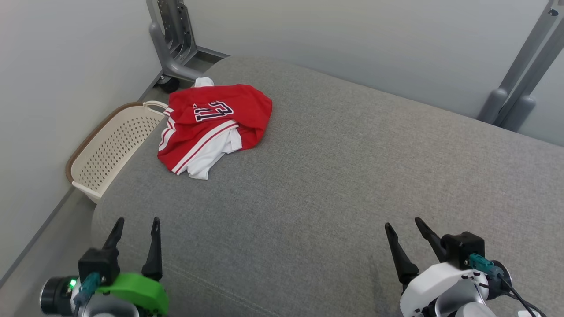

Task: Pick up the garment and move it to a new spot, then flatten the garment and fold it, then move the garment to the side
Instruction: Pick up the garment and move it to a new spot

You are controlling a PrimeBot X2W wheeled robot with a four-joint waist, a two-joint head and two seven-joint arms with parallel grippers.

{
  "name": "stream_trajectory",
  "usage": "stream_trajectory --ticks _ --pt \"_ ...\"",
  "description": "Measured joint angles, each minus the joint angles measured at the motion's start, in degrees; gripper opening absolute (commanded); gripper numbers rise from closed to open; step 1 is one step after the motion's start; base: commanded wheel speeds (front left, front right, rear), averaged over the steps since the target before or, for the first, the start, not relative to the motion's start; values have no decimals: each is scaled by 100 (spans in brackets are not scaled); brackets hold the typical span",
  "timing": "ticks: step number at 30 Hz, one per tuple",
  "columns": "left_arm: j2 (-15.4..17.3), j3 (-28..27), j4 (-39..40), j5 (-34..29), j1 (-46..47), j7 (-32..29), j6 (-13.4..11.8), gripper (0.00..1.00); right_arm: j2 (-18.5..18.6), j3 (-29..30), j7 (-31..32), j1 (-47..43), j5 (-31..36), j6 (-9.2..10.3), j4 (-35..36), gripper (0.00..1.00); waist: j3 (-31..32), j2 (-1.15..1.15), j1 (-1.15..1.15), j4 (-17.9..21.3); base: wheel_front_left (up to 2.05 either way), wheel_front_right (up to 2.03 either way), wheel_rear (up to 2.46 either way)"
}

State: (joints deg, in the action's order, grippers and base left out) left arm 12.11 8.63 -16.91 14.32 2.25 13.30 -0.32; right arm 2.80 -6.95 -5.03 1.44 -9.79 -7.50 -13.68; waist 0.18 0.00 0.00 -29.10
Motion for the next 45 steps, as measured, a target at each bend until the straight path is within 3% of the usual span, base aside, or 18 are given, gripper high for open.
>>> stream_trajectory --ticks 9,18,27,32,44,45 --pt "18 241 -1429 525 2091 -1255 642 100 8 -122 573 183 509 -1 731 100 -521 0 0 121 0 0 0" --pt "230 459 -2562 1071 3798 -1864 765 100 533 -460 1279 488 653 -1 1737 100 -1267 0 1 589 0 0 0" --pt "408 1014 -2907 1828 4663 -2282 771 100 854 -475 1657 493 650 0 2441 100 -1977 0 1 1012 0 0 0" --pt "558 962 -3385 2008 5060 -2303 765 100 954 -456 1798 469 653 0 2749 100 -2372 0 1 1225 0 0 0" --pt "573 1010 -4533 1824 5565 -1822 271 100 1178 -409 2084 287 710 -1 3342 100 -3048 0 1 1615 0 0 0" --pt "557 1016 -4585 1824 5593 -1786 266 22 1182 -409 2102 281 710 -1 3349 100 -3066 0 1 1628 0 0 0"
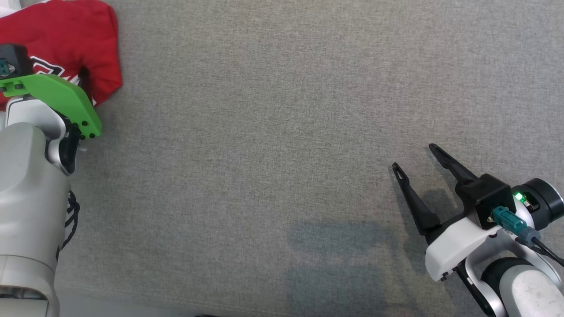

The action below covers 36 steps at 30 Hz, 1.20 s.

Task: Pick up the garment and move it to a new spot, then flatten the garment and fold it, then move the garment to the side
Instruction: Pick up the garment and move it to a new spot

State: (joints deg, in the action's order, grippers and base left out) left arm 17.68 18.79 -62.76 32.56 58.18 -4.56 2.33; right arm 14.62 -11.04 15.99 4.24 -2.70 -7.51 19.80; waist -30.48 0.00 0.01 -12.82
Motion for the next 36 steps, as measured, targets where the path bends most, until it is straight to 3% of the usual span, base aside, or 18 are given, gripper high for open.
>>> stream_trajectory --ticks 1,10,16,25,36 --pt "-24 7 -54 0 19 44 -9 0 -1 0 0 -4 0 1 0 100 -10 0 0 12 0 0 0" --pt "-99 55 -430 0 60 386 -5 0 -60 -107 -80 5 -27 1 -189 100 165 0 0 73 0 0 0" --pt "-151 92 -435 3 83 846 45 0 -245 -242 -365 19 -127 1 -614 100 545 0 -1 126 0 0 0" --pt "-321 546 -59 -370 438 1046 121 0 -648 -370 -847 67 -287 1 -1327 100 1339 0 -1 263 0 0 0" --pt "-947 1168 842 -582 599 881 349 0 -961 -337 -1209 -77 -370 1 -1837 100 2163 0 -1 773 0 0 0"
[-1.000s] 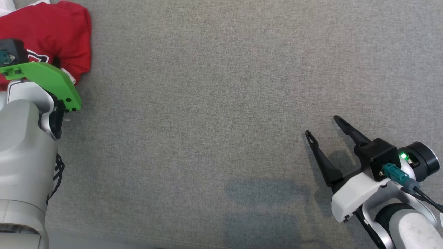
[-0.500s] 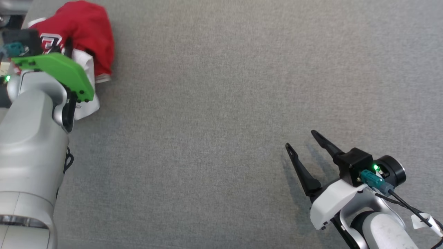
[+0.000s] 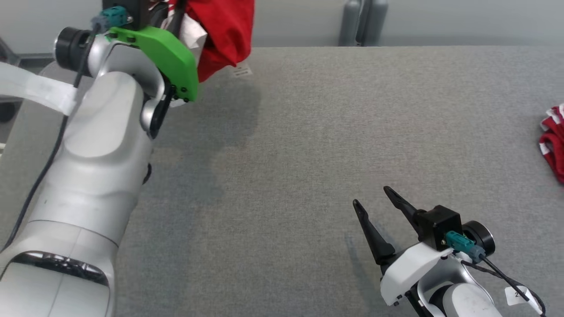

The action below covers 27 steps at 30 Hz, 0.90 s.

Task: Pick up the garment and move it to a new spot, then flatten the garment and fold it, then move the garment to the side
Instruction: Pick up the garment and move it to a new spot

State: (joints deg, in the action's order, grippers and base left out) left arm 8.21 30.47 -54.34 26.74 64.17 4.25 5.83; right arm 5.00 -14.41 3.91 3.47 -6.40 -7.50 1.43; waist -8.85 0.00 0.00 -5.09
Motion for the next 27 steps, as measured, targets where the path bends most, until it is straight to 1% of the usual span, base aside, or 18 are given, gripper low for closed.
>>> stream_trajectory --ticks 4,7,11,16,19,20,22,24,27 --pt "-220 305 460 -40 -130 -102 71 0 -60 112 -88 -46 0 -1 -57 100 127 0 0 311 0 0 0" --pt "-346 541 803 -78 -323 -152 80 0 -90 145 -132 -64 0 0 -88 100 178 0 0 539 0 0 0" --pt "-430 926 1185 -236 -664 -169 43 0 -132 141 -194 -63 0 -1 -126 100 186 0 0 819 0 0 0" --pt "-487 1505 1472 -450 -1333 -181 20 0 -172 83 -274 -18 -8 -1 -209 100 114 0 0 1105 0 0 0" --pt "-510 1761 1550 -486 -1739 -211 -3 0 -189 99 -333 43 -10 0 -243 100 29 0 0 1207 0 0 0" --pt "-510 1761 1550 -486 -1739 -211 -3 0 -189 99 -333 43 -10 0 -243 100 29 0 0 1207 0 0 0" --pt "-506 1938 1603 -474 -2145 -268 -11 0 -198 111 -371 43 -10 0 -308 100 -45 0 0 1255 0 0 0" --pt "-514 2078 1719 -394 -2455 -333 -22 0 -202 152 -394 42 -9 0 -355 100 -48 0 0 1240 0 0 0" --pt "-516 2231 1797 -330 -2681 -472 9 0 -203 187 -396 40 -9 0 -372 100 -25 0 0 1200 0 0 0"
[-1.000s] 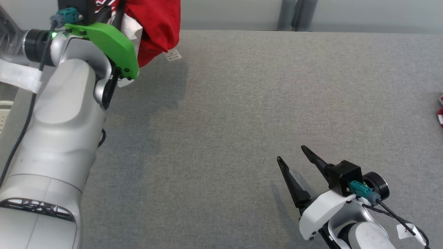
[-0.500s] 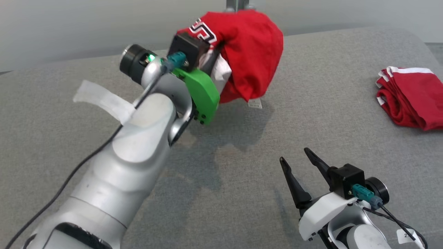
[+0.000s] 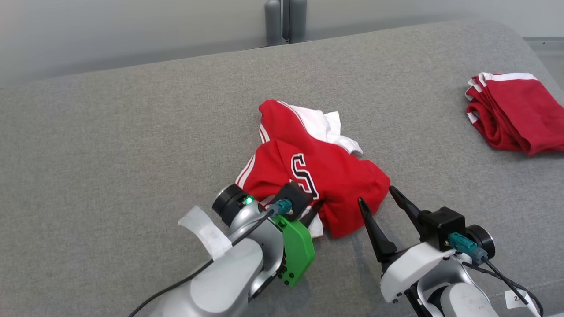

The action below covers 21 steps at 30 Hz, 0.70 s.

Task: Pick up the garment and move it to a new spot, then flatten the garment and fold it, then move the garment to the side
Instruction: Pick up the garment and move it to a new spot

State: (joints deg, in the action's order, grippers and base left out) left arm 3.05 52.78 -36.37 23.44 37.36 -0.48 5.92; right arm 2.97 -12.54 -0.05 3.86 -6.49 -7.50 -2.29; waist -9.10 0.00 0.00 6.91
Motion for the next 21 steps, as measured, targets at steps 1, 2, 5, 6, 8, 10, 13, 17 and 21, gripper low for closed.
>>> stream_trajectory --ticks 1,2,5,6,8,10,13,17,21 --pt "0 58 33 55 -105 -74 14 0 -1 11 1 -1 0 0 -3 100 13 0 0 -22 0 0 0" --pt "-1 121 63 85 -192 -153 16 0 -2 11 1 -1 0 0 -8 100 28 0 0 -42 0 0 0" --pt "11 183 138 223 -360 -465 29 100 -4 2 0 0 0 0 -15 100 76 0 0 -89 0 0 0" --pt "29 165 199 282 -406 -545 36 100 -4 -1 -4 0 0 0 -21 100 91 0 0 -99 0 0 0" --pt "97 78 359 421 -430 -745 10 100 -5 -14 -5 -2 -25 0 -22 100 121 0 0 -112 0 0 0" --pt "196 -67 558 588 -411 -1034 -41 100 -7 -25 -14 -8 -53 0 -30 100 139 0 0 -110 0 0 0" --pt "516 -193 955 747 -296 -1631 -94 100 -7 -34 -38 -20 -100 0 -53 100 153 0 0 -64 0 0 0" --pt "979 -472 1655 792 122 -2137 -264 100 -8 -40 -56 -33 -119 -1 -54 100 140 0 0 56 0 0 0" --pt "1377 -576 1976 705 412 -2691 -416 100 -10 -86 -76 -18 -145 0 -66 100 86 0 0 243 0 0 0"
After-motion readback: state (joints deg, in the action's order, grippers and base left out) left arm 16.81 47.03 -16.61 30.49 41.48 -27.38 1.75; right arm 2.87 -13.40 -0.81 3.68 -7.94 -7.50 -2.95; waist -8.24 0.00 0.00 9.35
